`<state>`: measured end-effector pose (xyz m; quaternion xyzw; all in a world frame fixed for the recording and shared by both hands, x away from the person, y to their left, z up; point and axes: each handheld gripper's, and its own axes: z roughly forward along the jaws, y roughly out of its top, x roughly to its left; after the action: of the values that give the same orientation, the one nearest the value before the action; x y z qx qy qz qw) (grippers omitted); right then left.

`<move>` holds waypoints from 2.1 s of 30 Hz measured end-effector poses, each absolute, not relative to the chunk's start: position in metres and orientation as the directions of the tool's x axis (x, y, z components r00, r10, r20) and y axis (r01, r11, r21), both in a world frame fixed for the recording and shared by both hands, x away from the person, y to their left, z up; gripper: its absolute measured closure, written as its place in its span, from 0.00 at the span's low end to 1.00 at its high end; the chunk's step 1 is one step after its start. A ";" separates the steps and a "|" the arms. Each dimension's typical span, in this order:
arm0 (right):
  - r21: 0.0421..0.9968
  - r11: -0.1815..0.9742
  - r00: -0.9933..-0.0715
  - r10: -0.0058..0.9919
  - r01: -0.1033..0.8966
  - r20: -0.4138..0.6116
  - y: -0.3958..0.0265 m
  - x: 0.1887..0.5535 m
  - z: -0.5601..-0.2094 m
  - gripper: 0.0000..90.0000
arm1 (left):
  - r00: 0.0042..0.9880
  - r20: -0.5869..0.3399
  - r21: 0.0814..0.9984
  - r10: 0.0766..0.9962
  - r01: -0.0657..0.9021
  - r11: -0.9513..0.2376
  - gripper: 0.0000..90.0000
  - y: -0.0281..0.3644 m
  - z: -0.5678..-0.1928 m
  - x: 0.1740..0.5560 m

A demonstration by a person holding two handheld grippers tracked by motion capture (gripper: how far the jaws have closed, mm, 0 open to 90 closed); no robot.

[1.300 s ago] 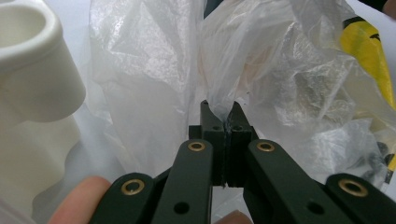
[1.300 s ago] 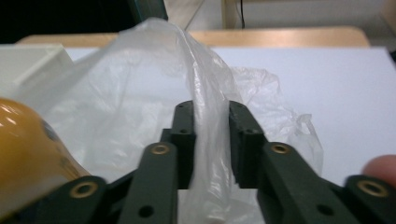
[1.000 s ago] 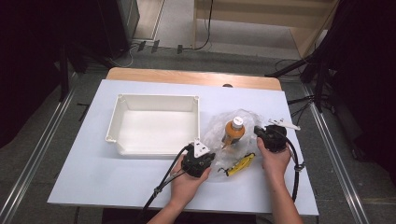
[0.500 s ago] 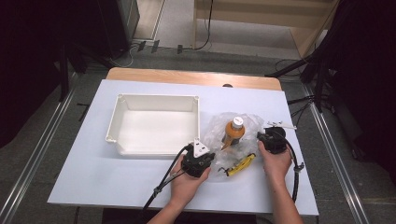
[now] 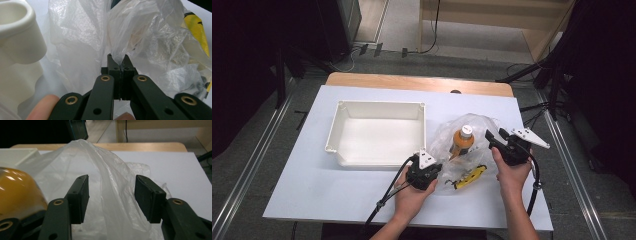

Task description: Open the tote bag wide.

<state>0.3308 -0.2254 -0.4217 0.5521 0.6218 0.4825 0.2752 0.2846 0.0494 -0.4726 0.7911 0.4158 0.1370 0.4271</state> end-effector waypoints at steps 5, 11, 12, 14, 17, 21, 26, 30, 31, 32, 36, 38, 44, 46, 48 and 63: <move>0.934 -0.078 -0.278 0.943 0.349 0.183 -0.214 0.328 -0.405 0.50 | 0.617 -0.134 0.789 0.776 0.540 -0.294 1.00 0.049 -0.472 0.284; 0.951 -0.082 -0.283 0.944 0.298 0.170 -0.209 0.330 -0.391 0.44 | 0.620 -0.131 0.792 0.774 0.535 -0.295 1.00 0.049 -0.473 0.284; 0.951 -0.071 -0.275 0.949 0.301 0.157 -0.209 0.335 -0.392 0.46 | 0.621 -0.128 0.791 0.773 0.534 -0.298 1.00 0.049 -0.473 0.284; 0.940 -0.076 -0.256 0.952 0.332 0.167 -0.209 0.344 -0.398 0.54 | 0.621 -0.125 0.789 0.774 0.535 -0.302 1.00 0.049 -0.473 0.284; 0.901 -0.094 -0.252 0.943 0.424 0.217 -0.213 0.361 -0.418 0.71 | 0.620 -0.125 0.788 0.775 0.537 -0.302 1.00 0.049 -0.473 0.284; 0.840 -0.057 -0.233 0.949 0.539 0.214 -0.213 0.373 -0.446 0.89 | 0.616 -0.127 0.786 0.778 0.541 -0.300 1.00 0.049 -0.473 0.284; 0.769 -0.043 -0.198 0.956 0.638 0.218 -0.216 0.379 -0.467 1.00 | 0.614 -0.129 0.783 0.779 0.545 -0.300 1.00 0.049 -0.473 0.285; 0.729 -0.049 -0.166 0.961 0.683 0.221 -0.221 0.382 -0.472 1.00 | 0.607 -0.127 0.779 0.785 0.551 -0.300 1.00 0.050 -0.473 0.285; 0.718 -0.054 -0.156 0.962 0.694 0.223 -0.223 0.383 -0.474 1.00 | 0.603 -0.127 0.778 0.787 0.553 -0.299 1.00 0.050 -0.473 0.285; 0.704 -0.067 -0.137 0.964 0.707 0.229 -0.225 0.383 -0.476 1.00 | 0.599 -0.129 0.776 0.791 0.557 -0.295 1.00 0.050 -0.473 0.286; 0.682 -0.080 -0.109 0.967 0.727 0.229 -0.230 0.385 -0.481 1.00 | 0.580 -0.095 0.767 0.809 0.561 -0.312 1.00 0.048 -0.473 0.285; 0.683 -0.075 -0.111 0.968 0.726 0.224 -0.230 0.385 -0.481 1.00 | 0.574 -0.074 0.760 0.815 0.562 -0.327 1.00 0.046 -0.474 0.284; 0.759 -0.120 -0.169 0.941 0.640 0.292 -0.234 0.373 -0.470 0.73 | 0.571 -0.080 0.748 0.817 0.576 -0.329 1.00 0.046 -0.475 0.286; 0.802 -0.134 -0.196 0.934 0.582 0.299 -0.234 0.365 -0.456 0.69 | 0.575 -0.079 0.748 0.814 0.575 -0.333 1.00 0.046 -0.475 0.286; 0.846 -0.143 -0.229 0.927 0.514 0.296 -0.232 0.356 -0.442 0.67 | 0.575 -0.078 0.749 0.814 0.573 -0.333 1.00 0.046 -0.475 0.286; 0.897 -0.102 -0.320 0.912 0.430 0.257 -0.205 0.362 -0.423 0.88 | 0.578 -0.073 0.744 0.813 0.574 -0.342 1.00 0.045 -0.475 0.286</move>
<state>0.3624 -0.2051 -0.4233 0.5340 0.6282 0.5153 0.2337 0.2856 0.0447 -0.4751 0.8039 0.4313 0.1576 0.3781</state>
